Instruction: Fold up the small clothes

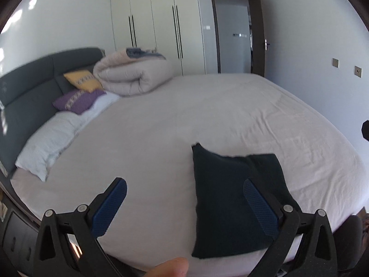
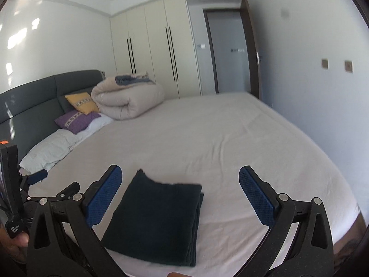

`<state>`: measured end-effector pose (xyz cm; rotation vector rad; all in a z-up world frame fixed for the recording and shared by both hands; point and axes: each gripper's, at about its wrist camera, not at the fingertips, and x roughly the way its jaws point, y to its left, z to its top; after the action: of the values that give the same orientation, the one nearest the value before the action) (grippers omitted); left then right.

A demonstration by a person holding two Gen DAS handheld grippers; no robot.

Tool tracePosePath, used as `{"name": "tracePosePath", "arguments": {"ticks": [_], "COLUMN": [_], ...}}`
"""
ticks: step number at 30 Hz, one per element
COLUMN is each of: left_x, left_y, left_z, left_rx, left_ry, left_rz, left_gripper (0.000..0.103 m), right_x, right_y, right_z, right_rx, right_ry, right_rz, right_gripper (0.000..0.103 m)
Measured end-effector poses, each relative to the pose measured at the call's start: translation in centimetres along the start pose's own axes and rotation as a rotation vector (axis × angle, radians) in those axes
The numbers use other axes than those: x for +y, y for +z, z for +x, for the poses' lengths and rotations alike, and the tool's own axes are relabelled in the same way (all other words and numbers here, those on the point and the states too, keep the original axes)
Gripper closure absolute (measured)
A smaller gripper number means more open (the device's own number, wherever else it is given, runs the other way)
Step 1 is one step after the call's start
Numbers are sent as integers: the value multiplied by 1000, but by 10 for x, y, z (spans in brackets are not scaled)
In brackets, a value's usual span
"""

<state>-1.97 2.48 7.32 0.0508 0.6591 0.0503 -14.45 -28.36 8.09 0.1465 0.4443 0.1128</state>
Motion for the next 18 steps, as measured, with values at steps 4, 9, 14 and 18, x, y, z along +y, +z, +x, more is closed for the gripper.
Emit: {"name": "tracePosePath", "arguments": {"ticks": [4, 9, 14, 18], "left_x": [1, 3, 5, 10], "left_y": [-23, -30, -33, -35], "left_z": [23, 31, 34, 41], "left_rx": [120, 151, 171, 196], "left_ry": [-13, -8, -17, -24], "left_rz": [-26, -23, -23, -44], "left_gripper": [0, 0, 0, 0], "right_x": [-25, -34, -19, -12], "right_y": [-32, -49, -56, -66], "right_z": [24, 43, 65, 76], "right_rx": [153, 197, 237, 278], "right_ry": [-37, -122, -137, -133], "right_rz": [108, 105, 48, 20], "right_gripper": [0, 0, 0, 0]}}
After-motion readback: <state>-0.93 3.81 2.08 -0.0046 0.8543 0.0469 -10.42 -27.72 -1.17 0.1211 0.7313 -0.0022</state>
